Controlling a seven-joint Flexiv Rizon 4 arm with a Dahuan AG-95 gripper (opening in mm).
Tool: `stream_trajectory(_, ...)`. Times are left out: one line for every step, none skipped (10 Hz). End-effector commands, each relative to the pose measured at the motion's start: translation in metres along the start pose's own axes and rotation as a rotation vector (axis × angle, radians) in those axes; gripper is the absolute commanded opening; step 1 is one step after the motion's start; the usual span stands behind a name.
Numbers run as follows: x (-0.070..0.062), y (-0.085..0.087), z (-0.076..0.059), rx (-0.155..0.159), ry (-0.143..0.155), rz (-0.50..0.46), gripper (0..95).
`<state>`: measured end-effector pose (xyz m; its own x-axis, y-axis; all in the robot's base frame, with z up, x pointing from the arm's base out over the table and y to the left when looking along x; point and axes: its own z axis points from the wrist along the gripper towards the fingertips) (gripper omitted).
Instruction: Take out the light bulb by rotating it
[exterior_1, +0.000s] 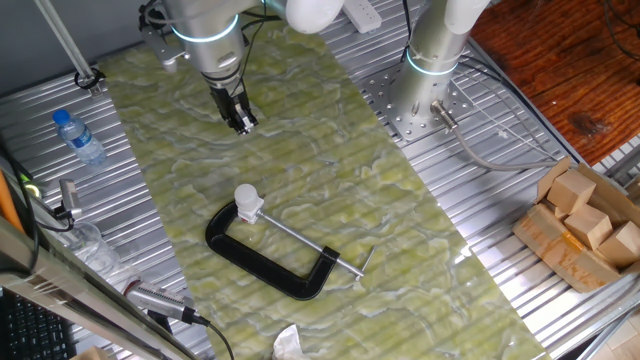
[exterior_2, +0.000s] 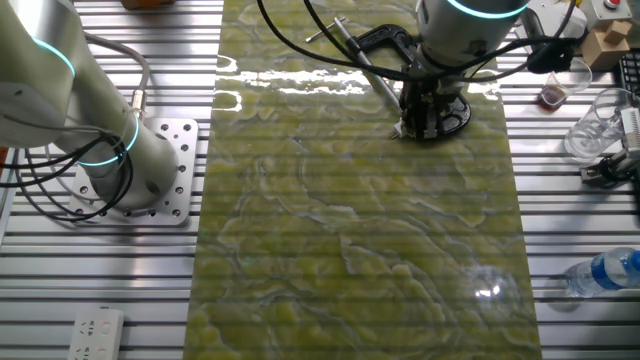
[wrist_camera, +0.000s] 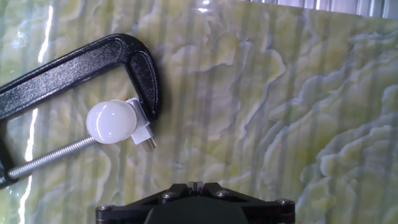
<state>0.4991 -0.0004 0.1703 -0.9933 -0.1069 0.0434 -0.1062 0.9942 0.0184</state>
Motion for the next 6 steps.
stream_trajectory(-0.0007, 0.0002, -0.0001, -0.005, -0.001, 0.017, 0.0)
stream_trajectory(-0.0007, 0.0002, -0.0001, -0.005, -0.005, 0.020, 0.0)
stream_trajectory(-0.0007, 0.0002, -0.0001, -0.007, -0.006, 0.024, 0.0)
stream_trajectory(-0.0007, 0.0002, -0.0001, -0.008, -0.009, 0.019, 0.0)
stream_trajectory(-0.0007, 0.0002, -0.0001, -0.009, -0.014, 0.022, 0.0)
stream_trajectory(-0.0007, 0.0002, -0.0001, -0.012, -0.014, 0.016, 0.0)
